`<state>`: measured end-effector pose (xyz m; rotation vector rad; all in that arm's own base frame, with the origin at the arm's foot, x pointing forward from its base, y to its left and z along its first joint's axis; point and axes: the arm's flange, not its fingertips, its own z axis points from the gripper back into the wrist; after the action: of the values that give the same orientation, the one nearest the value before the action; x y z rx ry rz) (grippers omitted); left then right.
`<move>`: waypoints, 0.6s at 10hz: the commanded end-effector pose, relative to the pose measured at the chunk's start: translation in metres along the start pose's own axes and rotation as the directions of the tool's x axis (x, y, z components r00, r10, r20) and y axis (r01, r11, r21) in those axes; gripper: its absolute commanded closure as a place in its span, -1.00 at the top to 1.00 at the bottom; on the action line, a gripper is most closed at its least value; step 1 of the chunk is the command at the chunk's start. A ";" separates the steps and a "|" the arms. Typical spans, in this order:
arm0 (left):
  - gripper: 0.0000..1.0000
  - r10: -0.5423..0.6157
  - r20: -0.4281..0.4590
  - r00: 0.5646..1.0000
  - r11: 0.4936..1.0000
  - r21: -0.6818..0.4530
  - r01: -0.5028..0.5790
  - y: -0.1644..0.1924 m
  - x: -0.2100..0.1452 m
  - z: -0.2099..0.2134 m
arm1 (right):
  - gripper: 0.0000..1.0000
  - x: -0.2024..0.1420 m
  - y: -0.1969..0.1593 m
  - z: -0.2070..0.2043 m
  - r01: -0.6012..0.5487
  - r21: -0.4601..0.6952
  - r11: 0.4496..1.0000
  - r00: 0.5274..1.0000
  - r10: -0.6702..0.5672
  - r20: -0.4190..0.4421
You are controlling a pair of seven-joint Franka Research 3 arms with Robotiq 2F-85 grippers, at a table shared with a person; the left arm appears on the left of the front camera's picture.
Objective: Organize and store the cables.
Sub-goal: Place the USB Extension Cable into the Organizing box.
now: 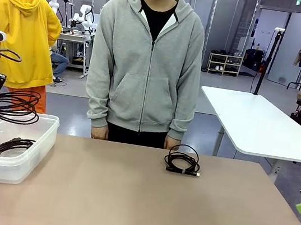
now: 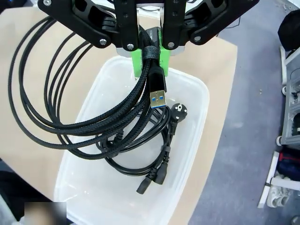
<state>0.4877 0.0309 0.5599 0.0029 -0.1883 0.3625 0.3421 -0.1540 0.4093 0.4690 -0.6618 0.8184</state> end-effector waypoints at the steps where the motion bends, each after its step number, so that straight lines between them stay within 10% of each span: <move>1: -0.67 -0.016 -0.012 1.000 1.000 0.001 0.016 -0.008 -0.001 -0.005 | 1.00 0.003 0.001 0.001 0.025 0.004 1.000 1.000 -0.025 0.011; 6: -0.67 -0.165 0.100 0.981 0.979 -0.105 0.176 0.022 0.022 -0.041 | 1.00 0.003 0.001 0.001 0.025 0.004 1.000 1.000 -0.025 0.011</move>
<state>0.5048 0.0474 0.5403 -0.0074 -0.2794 0.2184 0.3420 -0.1541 0.4093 0.4687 -0.6617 0.8182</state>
